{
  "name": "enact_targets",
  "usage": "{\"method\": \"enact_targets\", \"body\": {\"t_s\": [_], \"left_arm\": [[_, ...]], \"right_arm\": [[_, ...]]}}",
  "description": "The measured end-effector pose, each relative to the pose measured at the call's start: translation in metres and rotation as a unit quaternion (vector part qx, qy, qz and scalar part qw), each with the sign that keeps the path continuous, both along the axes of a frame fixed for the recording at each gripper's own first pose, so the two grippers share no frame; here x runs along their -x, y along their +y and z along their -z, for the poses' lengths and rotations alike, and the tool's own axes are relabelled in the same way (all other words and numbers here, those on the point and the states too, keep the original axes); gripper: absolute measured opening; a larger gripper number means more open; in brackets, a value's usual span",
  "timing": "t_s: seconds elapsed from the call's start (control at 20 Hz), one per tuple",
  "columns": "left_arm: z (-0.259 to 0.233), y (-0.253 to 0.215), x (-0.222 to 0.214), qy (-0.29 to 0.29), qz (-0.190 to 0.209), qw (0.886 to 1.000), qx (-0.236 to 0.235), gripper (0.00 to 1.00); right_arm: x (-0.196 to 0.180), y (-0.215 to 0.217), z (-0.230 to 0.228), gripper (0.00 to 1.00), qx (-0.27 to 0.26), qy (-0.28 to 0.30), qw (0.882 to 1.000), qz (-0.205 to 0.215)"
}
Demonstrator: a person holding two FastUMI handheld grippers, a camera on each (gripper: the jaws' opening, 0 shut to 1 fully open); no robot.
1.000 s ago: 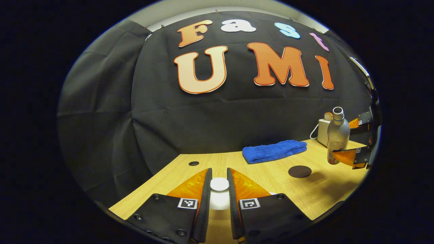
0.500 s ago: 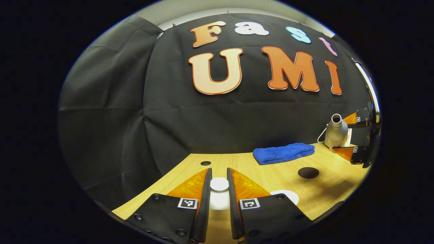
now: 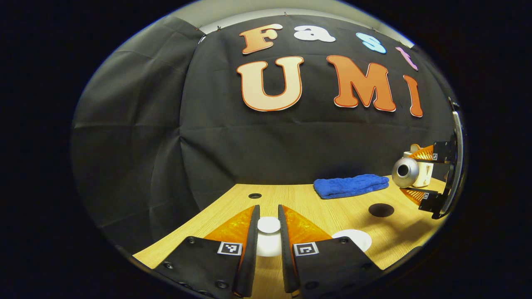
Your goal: Open the teacup lid with one hand, grasp the water bottle and pour water into the teacup with the other hand; after pouring, place the water bottle on the coaster and then close the teacup lid.
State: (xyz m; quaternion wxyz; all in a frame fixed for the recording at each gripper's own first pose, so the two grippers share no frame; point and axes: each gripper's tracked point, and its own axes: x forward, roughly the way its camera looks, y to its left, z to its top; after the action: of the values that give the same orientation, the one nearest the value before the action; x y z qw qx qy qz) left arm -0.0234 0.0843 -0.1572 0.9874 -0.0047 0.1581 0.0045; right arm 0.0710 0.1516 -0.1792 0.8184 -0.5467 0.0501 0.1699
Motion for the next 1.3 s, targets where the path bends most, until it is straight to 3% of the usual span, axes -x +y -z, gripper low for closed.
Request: {"method": "enact_targets", "body": {"t_s": [0.3,0.6,0.8,1.05,1.3], "left_arm": [[0.002,0.008,0.003,0.000,-0.008,1.000,-0.001,0.31],[-0.005,0.009,0.004,-0.011,-0.006,1.000,0.003,0.31],[-0.006,0.016,0.005,-0.015,-0.015,1.000,0.000,0.31],[-0.006,0.022,0.008,-0.014,-0.021,1.000,0.001,0.31],[-0.001,0.024,0.010,-0.010,-0.024,1.000,0.000,0.31]], "right_arm": [[0.018,0.017,0.002,0.77,0.050,-0.044,0.997,-0.046],[0.030,0.029,-0.008,0.77,0.109,-0.092,0.986,-0.090],[0.042,0.036,-0.008,0.77,0.164,-0.120,0.972,-0.118],[0.034,0.034,-0.006,0.77,0.206,-0.135,0.958,-0.145],[0.025,0.033,-0.004,0.77,0.213,-0.139,0.956,-0.146]]}}
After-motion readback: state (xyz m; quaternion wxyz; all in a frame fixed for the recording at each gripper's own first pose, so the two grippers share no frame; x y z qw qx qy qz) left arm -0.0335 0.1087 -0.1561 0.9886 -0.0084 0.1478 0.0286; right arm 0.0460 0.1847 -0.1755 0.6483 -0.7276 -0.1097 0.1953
